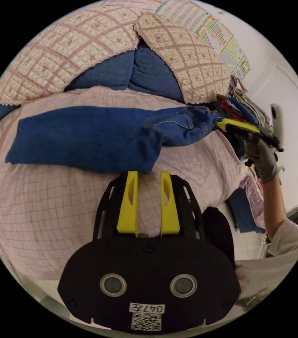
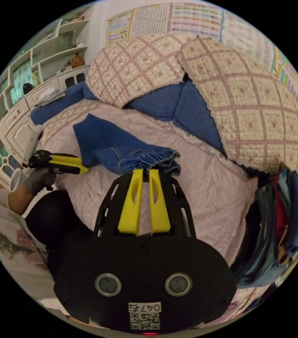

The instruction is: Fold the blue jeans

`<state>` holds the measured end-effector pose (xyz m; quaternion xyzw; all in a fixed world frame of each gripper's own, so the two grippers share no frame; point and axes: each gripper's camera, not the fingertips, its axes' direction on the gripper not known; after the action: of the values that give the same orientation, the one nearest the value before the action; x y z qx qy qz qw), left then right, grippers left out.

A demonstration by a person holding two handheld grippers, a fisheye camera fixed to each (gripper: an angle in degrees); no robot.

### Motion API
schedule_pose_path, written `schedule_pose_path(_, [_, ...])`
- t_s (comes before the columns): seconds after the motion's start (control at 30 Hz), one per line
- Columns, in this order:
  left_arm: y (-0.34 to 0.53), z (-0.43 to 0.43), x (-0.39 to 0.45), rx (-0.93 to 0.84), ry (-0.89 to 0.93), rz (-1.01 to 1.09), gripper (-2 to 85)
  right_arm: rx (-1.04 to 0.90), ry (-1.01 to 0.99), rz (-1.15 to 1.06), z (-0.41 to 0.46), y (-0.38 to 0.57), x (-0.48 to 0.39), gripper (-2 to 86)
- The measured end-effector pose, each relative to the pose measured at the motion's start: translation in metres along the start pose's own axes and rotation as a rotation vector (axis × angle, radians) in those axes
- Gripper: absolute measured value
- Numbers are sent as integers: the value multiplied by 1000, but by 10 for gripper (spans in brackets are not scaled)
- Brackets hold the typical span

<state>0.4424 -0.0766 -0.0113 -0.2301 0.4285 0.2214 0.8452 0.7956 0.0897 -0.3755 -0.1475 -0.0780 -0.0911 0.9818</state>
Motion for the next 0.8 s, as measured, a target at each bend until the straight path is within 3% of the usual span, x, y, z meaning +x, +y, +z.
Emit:
schedule_pose_path(0.03, [-2, -3, -2, 27, -23, 10, 20, 14, -12, -13, -5, -4, -1, 0])
schedule_pose_path(0.23, [15, -41, -26, 19, 128, 101, -1, 66, -19, -115, -46, -2, -6, -3])
schedule_pose_path(0.33, [44, -28, -47, -80, 300, 52, 14, -44, -109, -86, -37, 38, -8, 0])
schedule_pose_path(0.4, [67, -21, -68, -100, 318, -33, 48, -231, -101, -42, 1, 74, -14, 3])
schedule_pose_path(0.5, [98, -38, -126, 32, 274, -263, 83, -294, -177, 20, 25, 102, -24, 10])
schedule_pose_path(0.6, [104, -53, -185, 149, 191, -449, 108, -287, -8, 77, 13, 98, -30, 40])
schedule_pose_path(0.7, [85, -58, -219, 195, 46, -491, 116, -83, 61, 34, -21, 67, -48, 52])
schedule_pose_path(0.8, [47, -45, -237, 150, -111, -437, 121, -90, 66, -49, -12, 33, -61, 40])
